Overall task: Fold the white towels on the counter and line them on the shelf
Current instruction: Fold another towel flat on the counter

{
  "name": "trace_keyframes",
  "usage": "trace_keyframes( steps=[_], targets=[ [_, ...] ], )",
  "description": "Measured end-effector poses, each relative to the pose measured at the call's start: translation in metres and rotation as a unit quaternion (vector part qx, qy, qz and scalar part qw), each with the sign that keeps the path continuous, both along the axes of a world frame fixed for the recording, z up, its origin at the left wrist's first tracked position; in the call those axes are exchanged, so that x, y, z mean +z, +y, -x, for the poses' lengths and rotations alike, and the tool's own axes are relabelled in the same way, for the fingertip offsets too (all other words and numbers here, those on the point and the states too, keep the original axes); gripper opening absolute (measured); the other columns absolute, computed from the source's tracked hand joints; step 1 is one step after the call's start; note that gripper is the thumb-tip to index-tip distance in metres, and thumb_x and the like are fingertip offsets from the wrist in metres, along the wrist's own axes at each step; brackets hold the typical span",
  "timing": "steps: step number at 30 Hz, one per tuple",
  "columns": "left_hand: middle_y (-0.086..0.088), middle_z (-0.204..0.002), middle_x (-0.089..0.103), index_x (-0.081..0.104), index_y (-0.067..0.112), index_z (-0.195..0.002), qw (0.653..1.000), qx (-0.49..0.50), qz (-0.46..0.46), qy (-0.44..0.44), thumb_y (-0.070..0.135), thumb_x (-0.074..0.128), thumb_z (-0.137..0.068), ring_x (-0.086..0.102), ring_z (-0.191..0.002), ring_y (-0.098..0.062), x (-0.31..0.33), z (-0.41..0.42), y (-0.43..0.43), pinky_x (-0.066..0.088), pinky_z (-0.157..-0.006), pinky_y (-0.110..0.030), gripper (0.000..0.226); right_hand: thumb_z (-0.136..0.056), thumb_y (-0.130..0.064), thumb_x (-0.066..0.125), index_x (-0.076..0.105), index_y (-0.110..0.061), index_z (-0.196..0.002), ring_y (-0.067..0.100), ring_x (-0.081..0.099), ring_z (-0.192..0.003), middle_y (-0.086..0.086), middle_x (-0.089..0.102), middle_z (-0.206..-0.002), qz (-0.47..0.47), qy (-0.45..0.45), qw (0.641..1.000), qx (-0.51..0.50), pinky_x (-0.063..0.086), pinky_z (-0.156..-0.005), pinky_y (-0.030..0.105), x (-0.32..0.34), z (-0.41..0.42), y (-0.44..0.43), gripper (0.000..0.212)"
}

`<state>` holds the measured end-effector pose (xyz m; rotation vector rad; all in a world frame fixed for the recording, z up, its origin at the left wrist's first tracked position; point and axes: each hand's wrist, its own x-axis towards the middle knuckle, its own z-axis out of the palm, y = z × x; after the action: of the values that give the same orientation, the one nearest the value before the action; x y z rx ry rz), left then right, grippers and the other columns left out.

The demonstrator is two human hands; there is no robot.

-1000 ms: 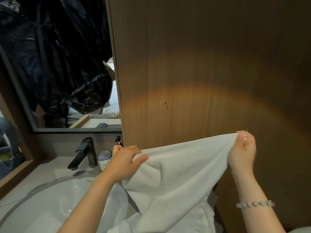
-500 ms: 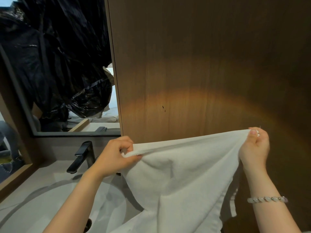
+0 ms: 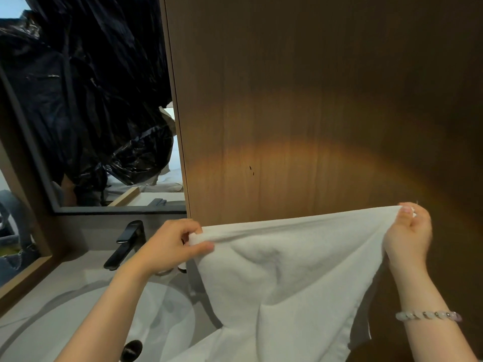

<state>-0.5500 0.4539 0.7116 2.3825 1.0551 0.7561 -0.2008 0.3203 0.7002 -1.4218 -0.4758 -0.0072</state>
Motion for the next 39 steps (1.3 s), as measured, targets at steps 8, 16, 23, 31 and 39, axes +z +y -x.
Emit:
trace_keyframes(
  steps=[8, 16, 23, 31, 39],
  targets=[
    [0.002, -0.072, 0.065, 0.061, 0.019, -0.066, 0.992, 0.05, -0.005, -0.119, 0.024, 0.069, -0.083, 0.058, -0.067, -0.007, 0.011, -0.004, -0.011, 0.044, -0.066, -0.021, 0.019, -0.103, -0.023, 0.032, 0.047, -0.009, -0.124, 0.015, 0.044, -0.102, 0.002, 0.047, -0.114, -0.004, -0.021, 1.0, 0.006, 0.036, -0.085, 0.029, 0.004, -0.006, -0.004, 0.029],
    [0.006, -0.073, 0.066, 0.066, 0.021, -0.071, 0.972, 0.11, -0.023, -0.208, 0.02, 0.07, -0.082, 0.058, -0.066, -0.003, 0.023, -0.012, -0.029, 0.046, -0.065, -0.02, 0.012, -0.102, -0.024, 0.035, 0.046, -0.011, -0.126, 0.015, 0.047, -0.103, 0.009, 0.049, -0.124, -0.011, -0.048, 0.999, 0.018, 0.041, -0.085, 0.029, 0.02, -0.008, -0.007, 0.03],
    [0.01, -0.074, 0.059, 0.059, 0.022, -0.077, 0.958, 0.099, -0.049, -0.266, 0.021, 0.058, -0.091, 0.05, -0.069, -0.009, 0.037, -0.005, -0.069, 0.041, -0.065, -0.022, 0.014, -0.101, -0.023, 0.036, 0.05, -0.01, -0.119, 0.013, 0.05, -0.102, 0.006, 0.053, -0.116, -0.047, -0.066, 0.997, -0.001, 0.042, -0.082, 0.022, 0.034, 0.008, -0.052, 0.027],
    [0.009, -0.07, 0.055, 0.056, 0.025, -0.076, 0.946, 0.046, -0.035, -0.318, 0.016, 0.056, -0.093, 0.047, -0.056, 0.003, 0.025, 0.021, -0.144, 0.039, -0.053, -0.009, 0.019, -0.101, -0.027, 0.035, 0.047, -0.011, -0.122, 0.007, 0.051, -0.103, -0.003, 0.048, -0.112, -0.087, -0.079, 0.992, -0.043, 0.045, -0.089, 0.019, 0.034, 0.049, -0.145, 0.029],
    [0.024, -0.064, 0.057, 0.056, 0.029, -0.075, 0.939, 0.057, -0.037, -0.337, 0.015, 0.057, -0.092, 0.047, -0.059, 0.006, 0.019, 0.045, -0.212, 0.037, -0.057, -0.006, 0.022, -0.099, -0.024, 0.037, 0.049, -0.008, -0.12, 0.006, 0.052, -0.099, -0.003, 0.05, -0.108, -0.081, -0.108, 0.989, -0.055, 0.045, -0.088, 0.018, 0.031, 0.076, -0.231, 0.029]
  ],
)
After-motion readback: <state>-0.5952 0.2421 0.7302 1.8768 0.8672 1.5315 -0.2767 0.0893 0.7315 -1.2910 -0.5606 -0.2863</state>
